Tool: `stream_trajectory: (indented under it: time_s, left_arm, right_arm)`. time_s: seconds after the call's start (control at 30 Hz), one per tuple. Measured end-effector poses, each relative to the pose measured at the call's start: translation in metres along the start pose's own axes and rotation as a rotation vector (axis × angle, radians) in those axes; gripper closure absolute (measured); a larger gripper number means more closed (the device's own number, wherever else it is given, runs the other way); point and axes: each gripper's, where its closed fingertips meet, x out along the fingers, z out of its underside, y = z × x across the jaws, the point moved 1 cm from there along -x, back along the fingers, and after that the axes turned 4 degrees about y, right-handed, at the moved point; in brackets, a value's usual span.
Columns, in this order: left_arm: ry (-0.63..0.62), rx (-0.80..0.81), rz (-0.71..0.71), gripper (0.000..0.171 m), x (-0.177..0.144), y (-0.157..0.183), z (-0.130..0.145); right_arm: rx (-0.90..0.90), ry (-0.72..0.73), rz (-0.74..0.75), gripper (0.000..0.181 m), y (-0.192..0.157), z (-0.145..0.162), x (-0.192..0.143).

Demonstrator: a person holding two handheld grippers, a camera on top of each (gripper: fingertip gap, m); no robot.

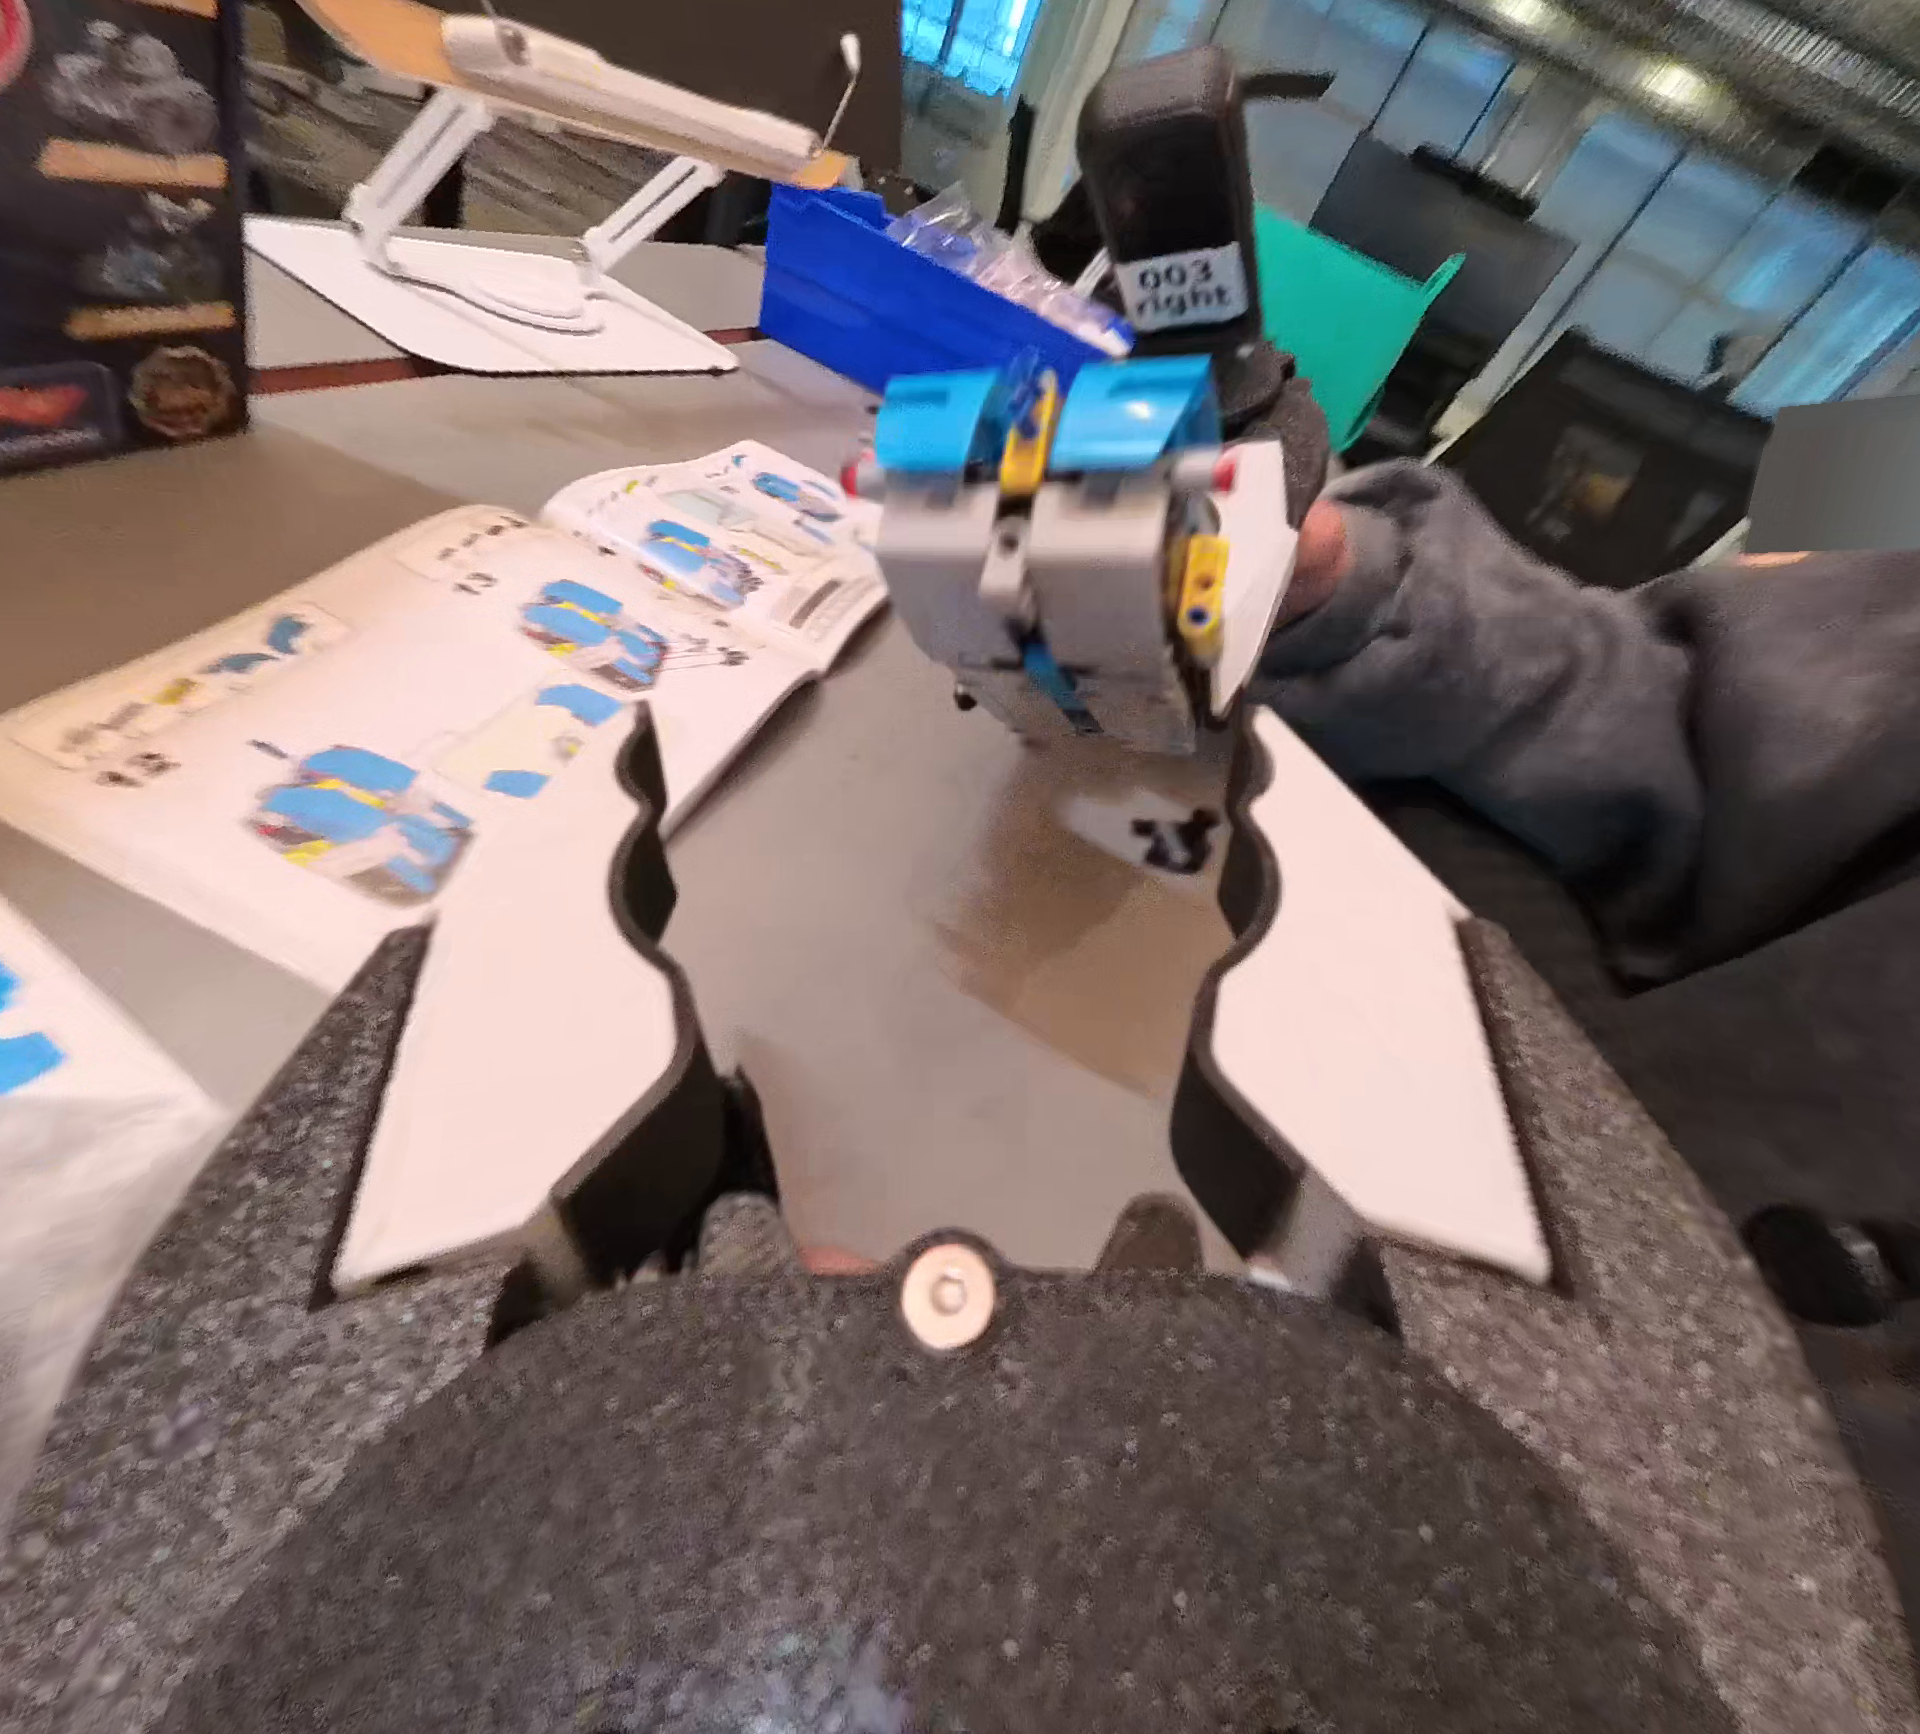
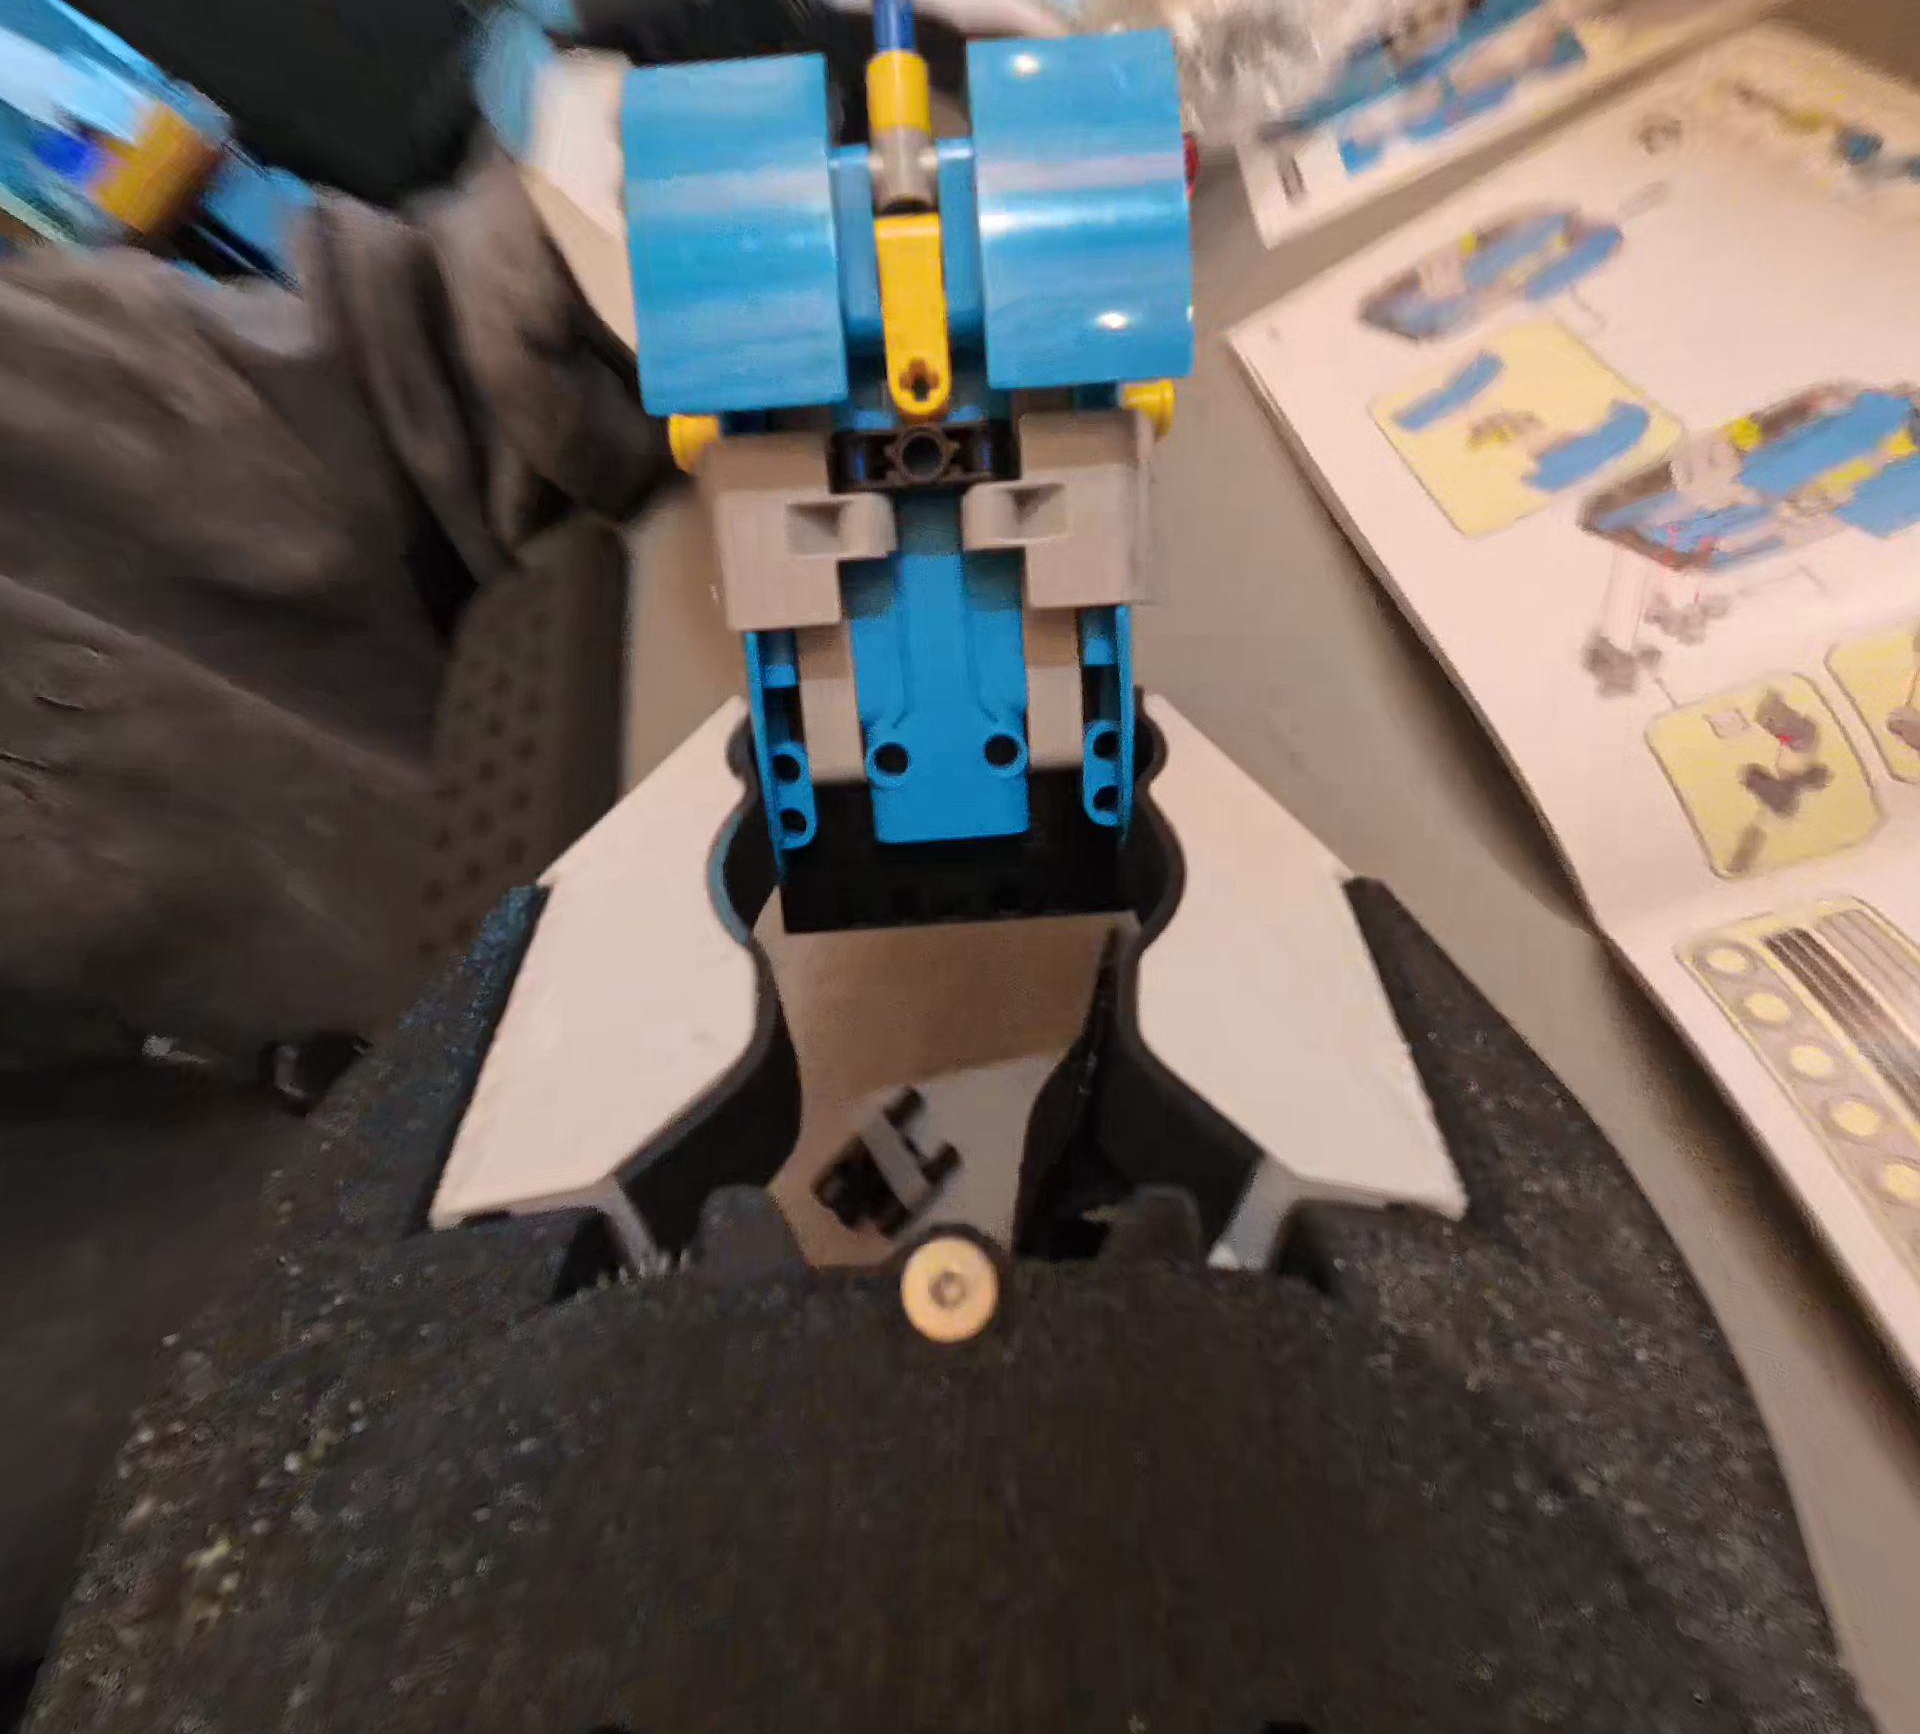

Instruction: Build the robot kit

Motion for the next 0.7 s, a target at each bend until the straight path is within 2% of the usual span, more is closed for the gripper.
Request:
stream_trajectory:
  time_s: [0.07, 0.13, 0.17, 0.23, 0.27, 0.33, 0.4, 0.5, 0.6, 0.67, 0.7]
  left_arm:
    - [0.046, -0.108, 0.083, 0.054, 0.008, 0.013, -0.002]
    - [0.091, -0.204, 0.191, 0.056, 0.017, 0.032, -0.005]
    - [0.110, -0.230, 0.230, 0.062, 0.021, 0.041, -0.007]
    - [0.131, -0.255, 0.300, 0.082, 0.027, 0.057, -0.007]
    - [0.145, -0.258, 0.298, 0.091, 0.028, 0.059, -0.008]
    - [0.165, -0.250, 0.296, 0.095, 0.027, 0.057, -0.010]
    - [0.140, -0.260, 0.311, 0.096, 0.025, 0.056, -0.010]
    - [0.041, -0.249, 0.293, 0.096, 0.028, 0.052, 0.004]
    - [-0.083, -0.137, 0.235, 0.097, 0.030, 0.049, 0.021]
    - [-0.132, -0.062, 0.207, 0.097, 0.030, 0.049, 0.027]
    - [-0.160, -0.026, 0.193, 0.097, 0.029, 0.049, 0.031]
  right_arm:
    - [0.021, 0.132, -0.068, 0.116, -0.015, -0.017, 0.000]
    - [0.006, 0.188, -0.080, 0.115, -0.027, -0.026, 0.007]
    - [-0.013, 0.206, -0.070, 0.115, -0.031, -0.029, 0.011]
    - [-0.052, 0.223, -0.025, 0.115, -0.035, -0.034, 0.018]
    - [-0.077, 0.223, -0.007, 0.115, -0.038, -0.035, 0.020]
    - [-0.108, 0.258, 0.021, 0.115, -0.041, -0.039, 0.021]
    - [-0.102, 0.267, -0.013, 0.115, -0.044, -0.037, 0.023]
    - [-0.104, 0.186, -0.030, 0.114, -0.038, -0.021, 0.027]
    - [-0.119, 0.168, -0.042, 0.114, -0.032, -0.015, 0.020]
    - [-0.149, 0.149, -0.037, 0.106, -0.028, -0.011, 0.015]
    - [-0.183, 0.148, -0.031, 0.107, -0.026, -0.011, 0.013]
